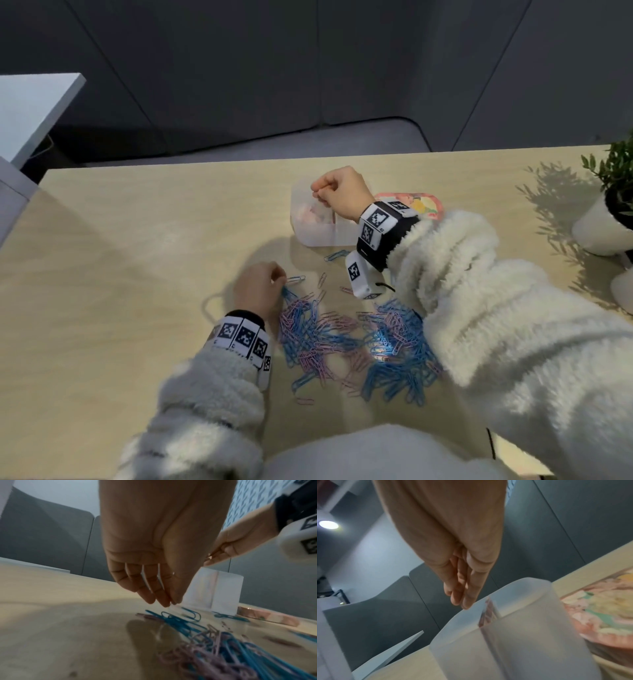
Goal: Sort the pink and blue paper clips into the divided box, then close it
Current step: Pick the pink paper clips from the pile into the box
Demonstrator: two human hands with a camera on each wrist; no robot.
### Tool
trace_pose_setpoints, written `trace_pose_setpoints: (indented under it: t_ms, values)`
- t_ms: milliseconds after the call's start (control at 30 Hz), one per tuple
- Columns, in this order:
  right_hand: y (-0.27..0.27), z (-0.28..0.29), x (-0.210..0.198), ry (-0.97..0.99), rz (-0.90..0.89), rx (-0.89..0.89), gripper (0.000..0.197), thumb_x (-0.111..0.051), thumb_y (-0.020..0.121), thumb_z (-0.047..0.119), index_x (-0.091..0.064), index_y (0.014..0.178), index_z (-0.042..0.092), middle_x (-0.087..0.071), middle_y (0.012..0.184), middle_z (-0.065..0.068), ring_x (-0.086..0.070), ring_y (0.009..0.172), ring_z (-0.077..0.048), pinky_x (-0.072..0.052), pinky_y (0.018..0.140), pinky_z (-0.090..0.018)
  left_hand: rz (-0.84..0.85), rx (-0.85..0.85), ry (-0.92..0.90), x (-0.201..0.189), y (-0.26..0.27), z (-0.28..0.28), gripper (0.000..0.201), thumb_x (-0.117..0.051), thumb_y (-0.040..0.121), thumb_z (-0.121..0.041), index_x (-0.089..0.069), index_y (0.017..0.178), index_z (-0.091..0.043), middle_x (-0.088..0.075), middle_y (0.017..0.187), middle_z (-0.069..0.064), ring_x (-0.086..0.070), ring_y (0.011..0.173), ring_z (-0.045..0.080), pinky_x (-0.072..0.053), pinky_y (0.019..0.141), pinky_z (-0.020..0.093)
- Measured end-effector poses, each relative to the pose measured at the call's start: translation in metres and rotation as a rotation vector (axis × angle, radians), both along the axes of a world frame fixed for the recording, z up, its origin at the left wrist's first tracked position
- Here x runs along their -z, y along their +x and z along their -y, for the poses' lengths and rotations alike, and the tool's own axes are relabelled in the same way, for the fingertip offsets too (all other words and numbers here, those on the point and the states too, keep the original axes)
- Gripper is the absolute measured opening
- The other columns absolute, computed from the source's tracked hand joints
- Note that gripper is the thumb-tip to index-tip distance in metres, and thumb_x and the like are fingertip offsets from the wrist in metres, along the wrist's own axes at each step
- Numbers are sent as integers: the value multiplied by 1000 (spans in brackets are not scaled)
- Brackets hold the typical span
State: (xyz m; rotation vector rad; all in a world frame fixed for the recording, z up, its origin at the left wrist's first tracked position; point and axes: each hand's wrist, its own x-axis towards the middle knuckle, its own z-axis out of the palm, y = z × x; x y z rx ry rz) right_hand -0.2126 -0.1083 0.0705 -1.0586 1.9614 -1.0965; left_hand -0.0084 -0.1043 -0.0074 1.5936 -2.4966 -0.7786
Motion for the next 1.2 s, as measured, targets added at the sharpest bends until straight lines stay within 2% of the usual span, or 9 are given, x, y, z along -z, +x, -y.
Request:
trace_pose_setpoints:
  t_ms: [167,267,333,433,633,767,900,1100,1200]
  values:
    - [3,-53,9,2,-30,-89,23,-45,88,-4,-67,92,-3,-67,86,-14,-58,64,-10,-52,62,-15,51,127,-224,5,-12,-6,21,-53,88,-21,-62,105,-14,-61,108,7,-50,104,27,-41,88,38]
    - [9,-90,42,269,-290,-288,15,-57,84,5,-70,92,3,-71,94,-12,-62,78,-17,-52,76,-28,93,261,-233,7,-32,-16,21,-51,89,-29,-62,103,-17,-62,106,4,-51,102,25,-39,85,35]
    - [14,-106,62,380,-380,-294,13,-60,80,10,-69,89,6,-70,96,-13,-63,88,-27,-48,78,-32,133,300,-209,9,-46,-21,24,-50,89,-35,-61,101,-18,-62,103,3,-52,101,24,-38,85,36]
    - [24,-116,78,407,-405,-277,13,-63,77,11,-63,88,6,-66,98,-15,-59,92,-32,-40,73,-30,174,314,-176,12,-60,-25,22,-51,88,-35,-58,98,-16,-58,105,5,-51,103,26,-36,87,38]
    - [27,-121,83,447,-397,-316,11,-53,83,0,-63,83,4,-61,104,-18,-58,98,-32,-44,81,-35,127,409,-28,9,-63,-29,15,-55,87,-19,-55,93,-5,-59,101,14,-54,96,32,-41,79,42]
    - [26,-126,84,454,-446,-374,15,-48,83,-3,-58,94,0,-60,105,-20,-57,97,-36,-45,82,-39,-146,209,167,7,-49,-26,14,-45,90,-10,-51,102,-6,-60,91,12,-55,81,25,-44,71,34]
    - [20,-133,82,400,-372,-391,20,-49,85,6,-55,104,3,-61,105,-19,-58,96,-35,-45,79,-37,-314,-36,534,6,-39,-19,19,-35,91,-1,-51,96,-9,-61,93,18,-55,76,25,-51,76,42]
    - [33,-144,78,310,-456,-643,27,-60,79,16,-63,105,10,-52,108,-12,-47,104,-26,-41,85,-33,-29,167,191,15,-41,-30,18,-54,88,-22,-56,92,-6,-59,96,11,-56,88,27,-45,78,37]
    - [39,-147,82,305,-595,-701,34,-63,79,19,-58,112,10,-46,118,-10,-41,110,-26,-41,89,-38,55,297,48,18,-43,-36,17,-59,86,-19,-56,93,-3,-55,102,15,-53,95,31,-43,84,40]
